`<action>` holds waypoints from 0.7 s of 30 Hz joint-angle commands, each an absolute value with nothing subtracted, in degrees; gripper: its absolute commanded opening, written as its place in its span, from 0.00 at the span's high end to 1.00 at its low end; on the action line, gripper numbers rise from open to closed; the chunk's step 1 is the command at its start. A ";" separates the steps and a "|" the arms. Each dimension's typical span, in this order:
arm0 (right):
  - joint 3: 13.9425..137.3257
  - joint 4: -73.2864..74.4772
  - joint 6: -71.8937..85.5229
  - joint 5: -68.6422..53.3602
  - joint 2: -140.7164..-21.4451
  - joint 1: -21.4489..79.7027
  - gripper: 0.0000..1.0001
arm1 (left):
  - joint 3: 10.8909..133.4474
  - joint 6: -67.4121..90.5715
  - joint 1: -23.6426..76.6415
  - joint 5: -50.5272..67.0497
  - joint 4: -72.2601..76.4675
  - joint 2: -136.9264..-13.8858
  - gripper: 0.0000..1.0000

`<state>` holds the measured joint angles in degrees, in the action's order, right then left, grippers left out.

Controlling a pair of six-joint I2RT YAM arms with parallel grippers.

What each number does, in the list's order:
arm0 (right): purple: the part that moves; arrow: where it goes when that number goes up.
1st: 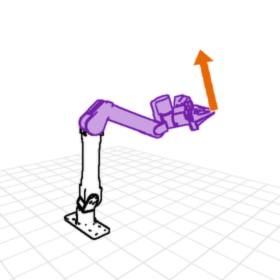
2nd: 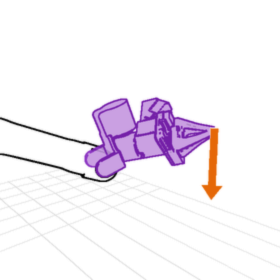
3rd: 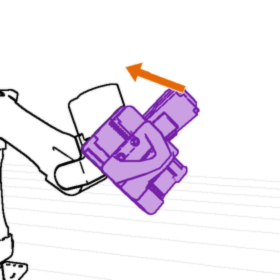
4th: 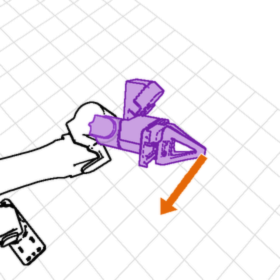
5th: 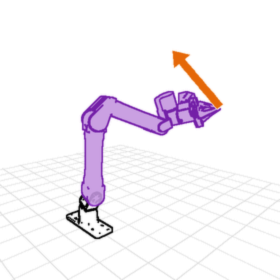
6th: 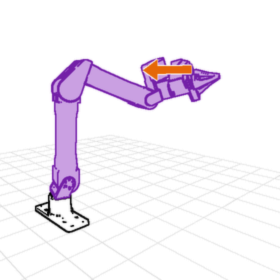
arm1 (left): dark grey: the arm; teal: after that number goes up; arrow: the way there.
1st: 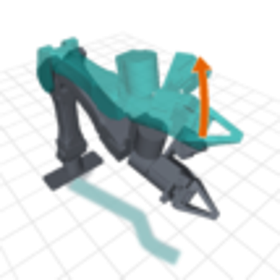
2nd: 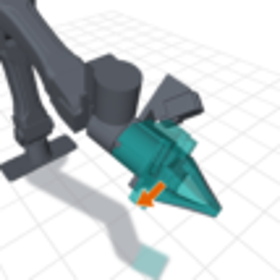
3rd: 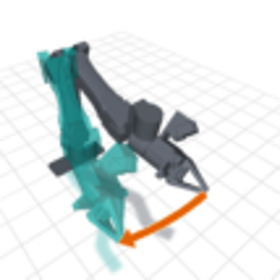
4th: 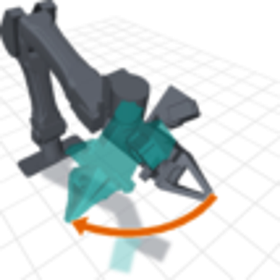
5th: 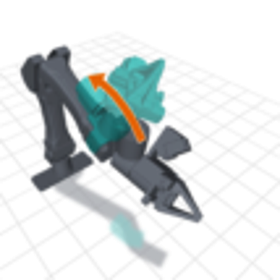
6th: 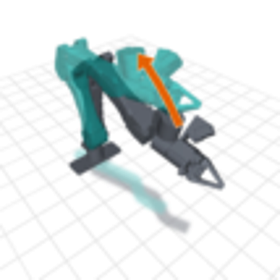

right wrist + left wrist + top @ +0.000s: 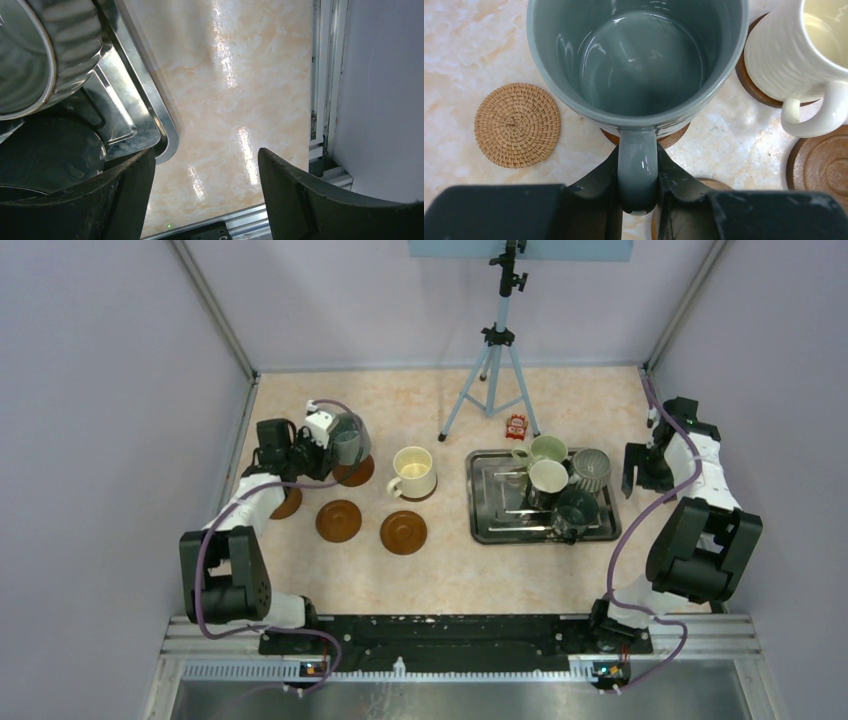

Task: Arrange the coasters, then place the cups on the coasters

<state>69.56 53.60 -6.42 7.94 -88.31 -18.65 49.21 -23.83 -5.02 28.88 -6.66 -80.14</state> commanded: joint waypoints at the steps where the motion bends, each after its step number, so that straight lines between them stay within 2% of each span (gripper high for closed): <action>1: 71.68 53.53 -6.78 8.53 -88.36 -18.98 0.26 | 51.15 -27.14 -6.28 34.15 2.25 -81.33 1.00; 21: 71.28 53.59 -7.16 9.59 -88.40 -18.94 0.26 | 48.35 -28.99 -7.05 35.23 3.08 -85.40 1.00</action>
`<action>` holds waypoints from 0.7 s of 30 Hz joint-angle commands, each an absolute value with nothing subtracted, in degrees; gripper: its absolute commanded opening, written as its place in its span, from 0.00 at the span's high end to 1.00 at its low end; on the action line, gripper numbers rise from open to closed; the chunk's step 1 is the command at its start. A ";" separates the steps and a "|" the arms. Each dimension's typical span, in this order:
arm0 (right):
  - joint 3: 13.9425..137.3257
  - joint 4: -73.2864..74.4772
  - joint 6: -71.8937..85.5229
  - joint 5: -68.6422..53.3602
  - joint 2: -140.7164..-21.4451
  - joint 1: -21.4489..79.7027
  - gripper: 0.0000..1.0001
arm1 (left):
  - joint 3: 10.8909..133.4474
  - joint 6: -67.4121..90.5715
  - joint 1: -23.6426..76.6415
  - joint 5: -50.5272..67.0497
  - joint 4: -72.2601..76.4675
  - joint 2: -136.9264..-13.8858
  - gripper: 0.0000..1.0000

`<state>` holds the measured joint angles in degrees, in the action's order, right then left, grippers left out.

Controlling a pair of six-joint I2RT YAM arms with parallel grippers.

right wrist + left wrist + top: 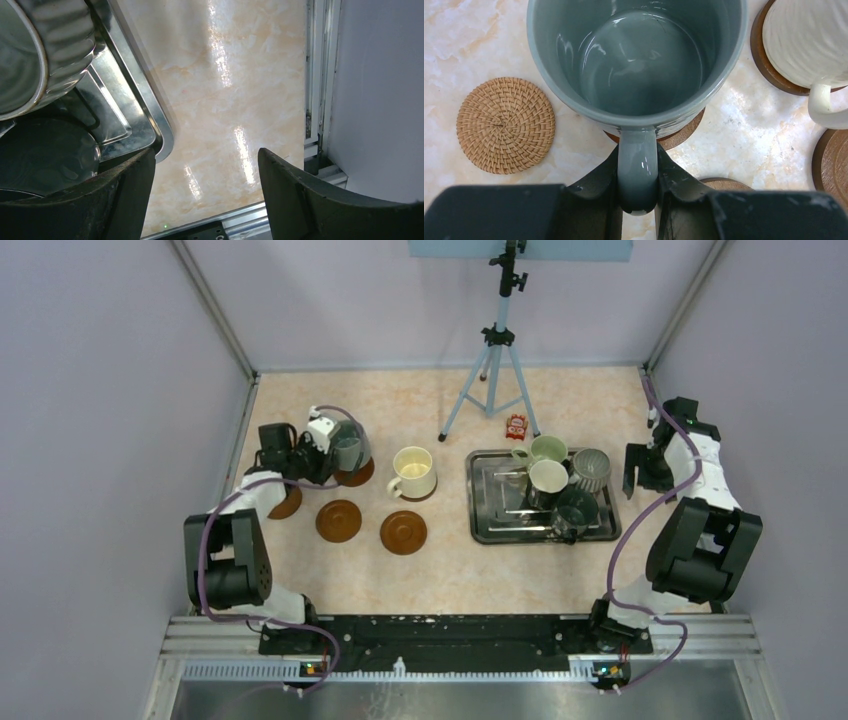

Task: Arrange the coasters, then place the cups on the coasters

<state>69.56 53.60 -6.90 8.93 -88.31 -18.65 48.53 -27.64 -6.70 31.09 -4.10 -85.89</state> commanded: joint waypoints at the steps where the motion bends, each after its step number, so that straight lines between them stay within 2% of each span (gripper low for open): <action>1: 71.32 53.63 -7.12 9.54 -88.39 -18.98 0.26 | 48.11 -28.97 -7.06 35.24 3.15 -85.38 1.00; 21: 71.49 53.81 -7.58 9.89 -89.11 -18.96 0.26 | 45.44 -31.36 -7.12 33.50 3.69 -87.67 0.98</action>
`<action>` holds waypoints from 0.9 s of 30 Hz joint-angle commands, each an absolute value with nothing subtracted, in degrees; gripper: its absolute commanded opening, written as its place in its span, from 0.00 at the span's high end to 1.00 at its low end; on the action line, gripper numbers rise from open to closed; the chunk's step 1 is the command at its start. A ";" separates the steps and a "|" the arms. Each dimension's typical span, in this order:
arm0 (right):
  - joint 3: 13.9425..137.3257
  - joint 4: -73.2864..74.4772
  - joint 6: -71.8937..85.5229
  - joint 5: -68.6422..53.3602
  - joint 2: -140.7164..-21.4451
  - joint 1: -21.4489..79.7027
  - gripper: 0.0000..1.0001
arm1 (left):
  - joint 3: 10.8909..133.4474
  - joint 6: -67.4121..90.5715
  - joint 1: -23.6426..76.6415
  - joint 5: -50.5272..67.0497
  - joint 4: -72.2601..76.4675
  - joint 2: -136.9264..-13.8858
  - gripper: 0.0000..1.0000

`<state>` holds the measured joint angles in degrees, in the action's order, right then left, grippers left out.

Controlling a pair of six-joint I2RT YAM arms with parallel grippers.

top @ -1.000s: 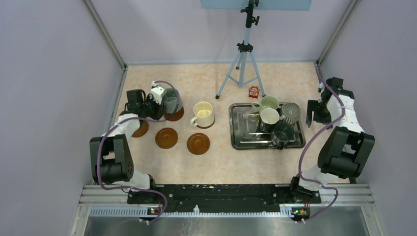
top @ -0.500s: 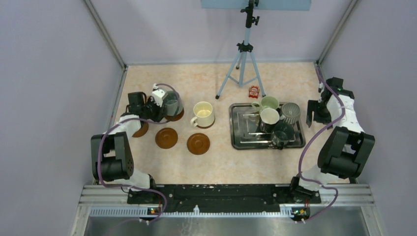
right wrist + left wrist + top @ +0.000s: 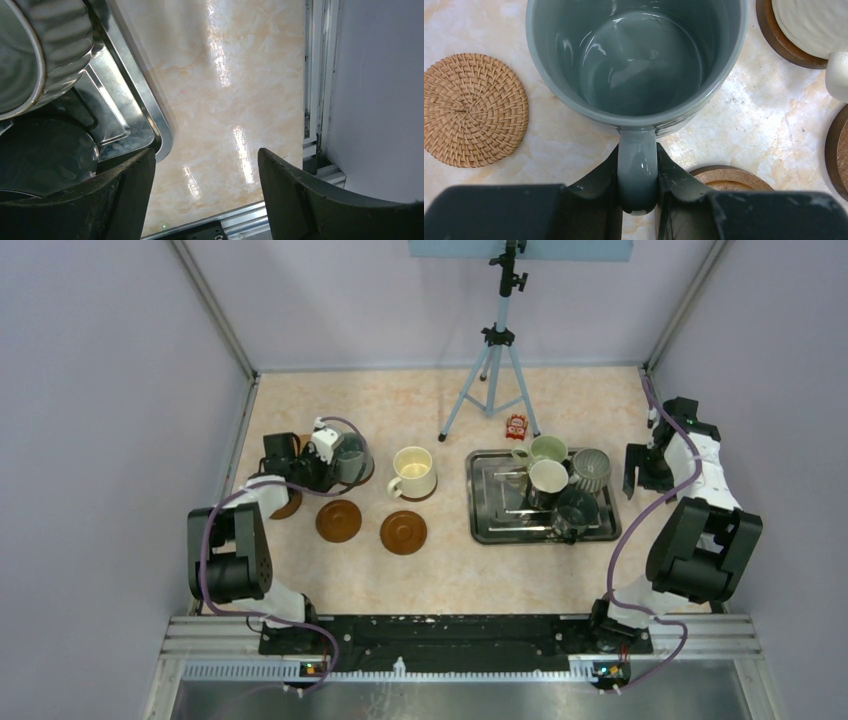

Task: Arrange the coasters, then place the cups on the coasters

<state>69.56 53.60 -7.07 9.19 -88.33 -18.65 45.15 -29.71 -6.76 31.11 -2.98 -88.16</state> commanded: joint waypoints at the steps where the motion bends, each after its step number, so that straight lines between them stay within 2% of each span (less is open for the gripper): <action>1: 71.47 53.79 -7.56 9.85 -89.08 -18.98 0.26 | 45.32 -31.37 -7.12 33.10 3.77 -87.78 0.92; 10: 71.46 53.88 -7.56 9.93 -89.12 -18.98 0.26 | 45.07 -32.18 -7.12 32.69 2.61 -88.58 0.66; 13: 71.59 53.83 -7.56 9.98 -89.12 -18.93 0.26 | 45.29 -32.46 -7.12 32.23 1.74 -88.77 0.54; 15: 71.49 53.79 -7.56 9.94 -89.12 -18.93 0.26 | 45.39 -32.86 -7.12 32.13 0.71 -88.81 0.50; 19: 71.47 53.74 -7.56 9.80 -89.10 -18.98 0.26 | 45.42 -33.54 -7.20 32.31 -1.93 -88.03 0.49; 27: 71.42 53.45 -7.38 9.36 -89.12 -18.98 0.26 | 45.57 -32.84 -7.23 33.63 -3.03 -89.06 0.52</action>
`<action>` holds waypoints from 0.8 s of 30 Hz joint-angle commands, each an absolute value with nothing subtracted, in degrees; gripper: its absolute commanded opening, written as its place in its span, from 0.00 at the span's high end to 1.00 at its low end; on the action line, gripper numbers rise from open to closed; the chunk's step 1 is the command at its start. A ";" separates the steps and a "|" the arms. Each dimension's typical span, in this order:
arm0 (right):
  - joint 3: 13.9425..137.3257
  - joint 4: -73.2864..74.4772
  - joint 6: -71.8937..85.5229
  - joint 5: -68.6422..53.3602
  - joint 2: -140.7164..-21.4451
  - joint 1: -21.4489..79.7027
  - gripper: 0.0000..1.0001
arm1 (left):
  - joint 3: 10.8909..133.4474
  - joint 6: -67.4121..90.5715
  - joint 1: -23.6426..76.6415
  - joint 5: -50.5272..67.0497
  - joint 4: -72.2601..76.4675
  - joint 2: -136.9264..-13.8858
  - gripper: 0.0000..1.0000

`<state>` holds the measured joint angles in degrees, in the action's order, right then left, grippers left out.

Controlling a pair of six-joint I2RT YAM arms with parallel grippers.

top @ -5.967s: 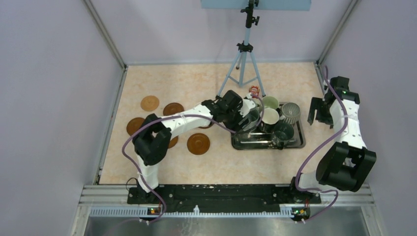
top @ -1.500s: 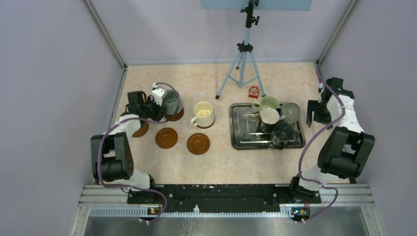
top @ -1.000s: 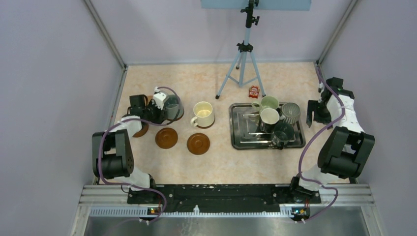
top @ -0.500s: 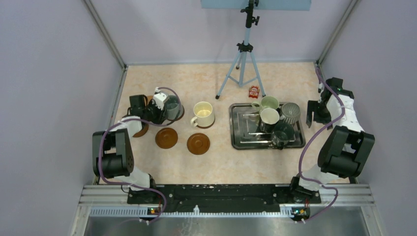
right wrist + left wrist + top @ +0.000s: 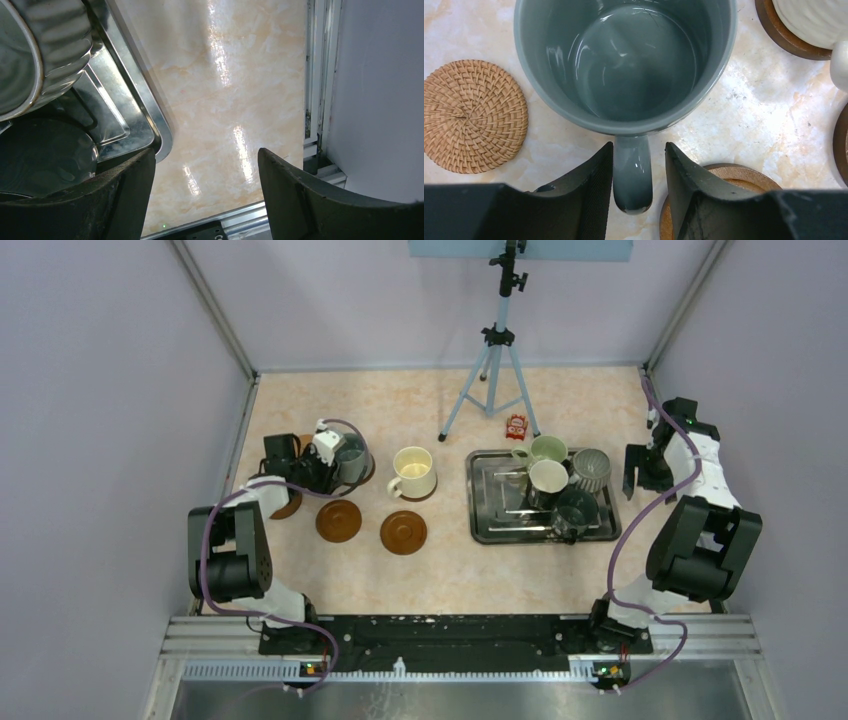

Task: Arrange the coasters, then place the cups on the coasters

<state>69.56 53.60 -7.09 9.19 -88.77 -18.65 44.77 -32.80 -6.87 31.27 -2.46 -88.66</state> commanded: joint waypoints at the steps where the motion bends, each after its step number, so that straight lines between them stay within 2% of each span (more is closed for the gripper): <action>1: 71.42 53.38 -7.38 9.52 -89.12 -18.96 0.26 | 45.85 -32.53 -7.21 33.52 -2.84 -89.43 0.53; 6: 71.80 53.56 -7.40 9.21 -89.34 -18.98 0.26 | 47.37 -32.34 -7.21 33.28 -2.72 -91.13 0.59; 17: 71.46 53.62 -7.38 9.23 -89.11 -18.98 0.26 | 50.30 -32.89 -7.05 33.38 -5.11 -94.18 0.59; 24: 71.56 53.21 -7.14 8.90 -89.54 -18.97 0.26 | 55.22 -35.89 -7.21 34.42 -12.82 -92.37 0.45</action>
<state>69.56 53.58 -7.09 9.15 -88.79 -18.65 50.46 -33.17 -6.90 32.18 -7.81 -94.28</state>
